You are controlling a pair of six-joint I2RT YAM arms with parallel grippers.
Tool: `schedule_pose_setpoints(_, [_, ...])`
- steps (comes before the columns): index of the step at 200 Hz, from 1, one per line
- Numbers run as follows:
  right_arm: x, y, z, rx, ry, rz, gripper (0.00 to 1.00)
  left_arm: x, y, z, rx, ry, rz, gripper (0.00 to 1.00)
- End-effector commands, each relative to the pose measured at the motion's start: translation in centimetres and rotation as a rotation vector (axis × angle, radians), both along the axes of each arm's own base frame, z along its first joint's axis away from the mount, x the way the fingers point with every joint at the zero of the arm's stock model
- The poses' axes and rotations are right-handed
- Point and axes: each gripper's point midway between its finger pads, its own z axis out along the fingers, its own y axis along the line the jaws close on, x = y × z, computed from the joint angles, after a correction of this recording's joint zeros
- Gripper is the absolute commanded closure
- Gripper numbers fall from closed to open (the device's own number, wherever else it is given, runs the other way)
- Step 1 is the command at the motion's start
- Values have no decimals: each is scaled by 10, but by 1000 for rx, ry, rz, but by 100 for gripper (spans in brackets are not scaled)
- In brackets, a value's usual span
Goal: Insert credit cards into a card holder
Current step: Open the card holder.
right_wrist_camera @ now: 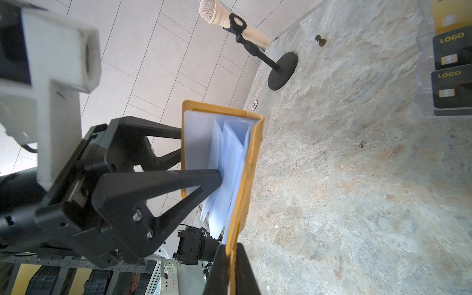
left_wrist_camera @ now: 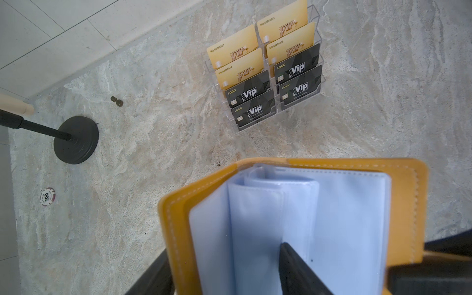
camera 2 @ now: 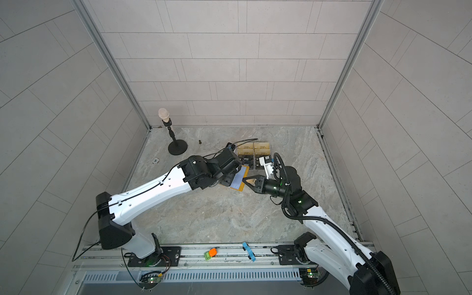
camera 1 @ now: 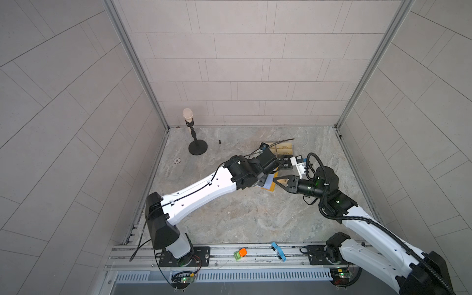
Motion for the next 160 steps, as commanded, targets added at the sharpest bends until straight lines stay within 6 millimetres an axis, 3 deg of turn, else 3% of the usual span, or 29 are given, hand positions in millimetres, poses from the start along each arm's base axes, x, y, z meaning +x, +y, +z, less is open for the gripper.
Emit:
schedule_pose_setpoints(1, [-1, 0, 12, 15, -47, 2, 100, -1, 9, 1, -7, -5, 12, 34])
schedule_pose_setpoints(76, [0, 0, 8, 7, -35, -1, 100, -1, 15, -12, -61, 30, 19, 34])
schedule_pose_setpoints(115, [2, 2, 6, 3, -26, -1, 100, -11, -8, -14, -191, 83, -73, 34])
schedule_pose_setpoints(160, [3, 3, 7, 5, -27, 1, 100, 1, 20, -24, -113, 70, 25, 33])
